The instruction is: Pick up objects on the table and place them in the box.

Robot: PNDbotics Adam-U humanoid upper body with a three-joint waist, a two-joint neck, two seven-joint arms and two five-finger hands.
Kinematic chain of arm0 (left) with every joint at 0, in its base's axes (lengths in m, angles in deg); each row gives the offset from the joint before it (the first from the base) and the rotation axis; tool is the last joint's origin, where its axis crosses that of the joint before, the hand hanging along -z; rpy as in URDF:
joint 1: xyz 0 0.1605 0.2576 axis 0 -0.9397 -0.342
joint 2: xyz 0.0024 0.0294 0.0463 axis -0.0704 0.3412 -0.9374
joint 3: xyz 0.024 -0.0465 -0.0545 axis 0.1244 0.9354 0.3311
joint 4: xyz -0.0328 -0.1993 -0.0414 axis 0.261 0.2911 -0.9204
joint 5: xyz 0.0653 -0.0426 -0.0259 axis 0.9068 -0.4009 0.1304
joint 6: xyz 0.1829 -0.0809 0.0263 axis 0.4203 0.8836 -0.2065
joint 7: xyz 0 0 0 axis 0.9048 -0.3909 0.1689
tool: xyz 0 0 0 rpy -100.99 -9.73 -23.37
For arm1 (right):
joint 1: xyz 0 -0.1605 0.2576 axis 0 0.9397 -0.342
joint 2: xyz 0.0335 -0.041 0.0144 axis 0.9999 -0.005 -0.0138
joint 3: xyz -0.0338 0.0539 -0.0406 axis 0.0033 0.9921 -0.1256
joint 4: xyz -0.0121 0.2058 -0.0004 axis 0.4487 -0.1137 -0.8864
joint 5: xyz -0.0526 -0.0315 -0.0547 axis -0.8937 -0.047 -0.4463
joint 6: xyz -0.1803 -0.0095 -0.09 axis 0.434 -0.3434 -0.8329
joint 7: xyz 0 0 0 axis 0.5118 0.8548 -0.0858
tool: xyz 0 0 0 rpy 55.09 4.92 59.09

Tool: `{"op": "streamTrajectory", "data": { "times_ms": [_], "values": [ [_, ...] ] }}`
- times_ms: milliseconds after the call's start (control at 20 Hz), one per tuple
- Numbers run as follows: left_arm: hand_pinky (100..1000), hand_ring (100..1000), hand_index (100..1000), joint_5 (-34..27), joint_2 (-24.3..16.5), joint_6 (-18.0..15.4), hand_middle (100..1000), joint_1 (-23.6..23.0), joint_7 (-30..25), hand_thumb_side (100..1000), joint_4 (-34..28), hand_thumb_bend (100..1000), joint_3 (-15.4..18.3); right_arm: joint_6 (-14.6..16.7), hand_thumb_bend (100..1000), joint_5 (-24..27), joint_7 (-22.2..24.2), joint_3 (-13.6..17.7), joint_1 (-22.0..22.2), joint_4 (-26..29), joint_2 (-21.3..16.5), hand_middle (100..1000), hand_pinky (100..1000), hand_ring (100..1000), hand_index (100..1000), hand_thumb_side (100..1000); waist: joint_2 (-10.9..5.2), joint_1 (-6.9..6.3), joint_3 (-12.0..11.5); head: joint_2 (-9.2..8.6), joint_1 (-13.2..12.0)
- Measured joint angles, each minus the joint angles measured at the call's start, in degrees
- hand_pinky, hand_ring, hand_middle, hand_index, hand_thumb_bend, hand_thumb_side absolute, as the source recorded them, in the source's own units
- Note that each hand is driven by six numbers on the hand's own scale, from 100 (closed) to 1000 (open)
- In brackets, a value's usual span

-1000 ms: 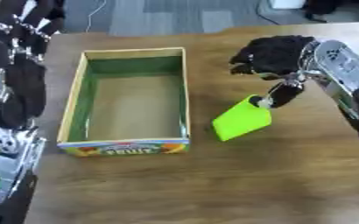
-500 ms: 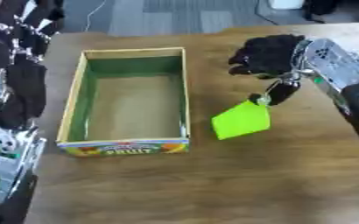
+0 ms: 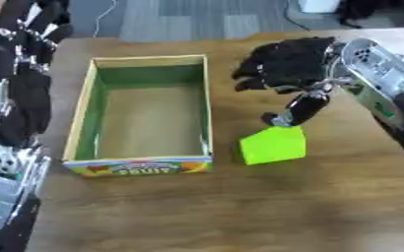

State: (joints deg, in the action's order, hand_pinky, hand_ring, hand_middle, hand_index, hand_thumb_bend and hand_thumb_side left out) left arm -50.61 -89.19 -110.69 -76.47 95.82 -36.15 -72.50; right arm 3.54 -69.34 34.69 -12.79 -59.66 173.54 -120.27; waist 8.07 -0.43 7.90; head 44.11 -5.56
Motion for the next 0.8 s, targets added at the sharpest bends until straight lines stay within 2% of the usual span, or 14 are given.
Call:
{"op": "streamTrajectory", "data": {
  "times_ms": [300, 350, 400, 800],
  "values": [
    [855, 939, 1000, 0.1, 0.0, 0.1, 971, -0.2, -0.1, 1000, 0.0, 100, 0.0, -0.2, 241, 1.1, 0.2, -0.7, -0.3, 1.8, -1.0, 1000, 998, 1000, 1000, 682, -0.10, 0.22, 0.0, 0.00, 0.0],
    [855, 939, 1000, 0.1, 0.0, 0.2, 971, -0.2, -0.1, 1000, 0.0, 100, 0.0, -0.2, 309, 1.5, 0.2, -1.0, -0.3, 2.2, -1.2, 1000, 983, 1000, 1000, 706, -0.10, 0.22, 0.1, 0.00, 0.0],
    [855, 939, 1000, 0.2, 0.0, 0.2, 971, -0.2, -0.2, 1000, 0.0, 100, 0.0, -0.2, 235, 1.9, 0.2, -1.3, -0.3, 2.7, -1.5, 1000, 979, 1000, 1000, 692, -0.10, 0.22, 0.1, 0.00, 0.0],
    [854, 940, 1000, 0.5, 0.0, 0.6, 972, -0.4, -0.1, 1000, 0.0, 100, 0.0, 0.2, 225, 5.1, -0.2, -5.0, 0.7, 5.9, -3.7, 1000, 910, 966, 1000, 672, 0.16, 0.24, 1.2, 0.00, 0.0]
  ]
}}
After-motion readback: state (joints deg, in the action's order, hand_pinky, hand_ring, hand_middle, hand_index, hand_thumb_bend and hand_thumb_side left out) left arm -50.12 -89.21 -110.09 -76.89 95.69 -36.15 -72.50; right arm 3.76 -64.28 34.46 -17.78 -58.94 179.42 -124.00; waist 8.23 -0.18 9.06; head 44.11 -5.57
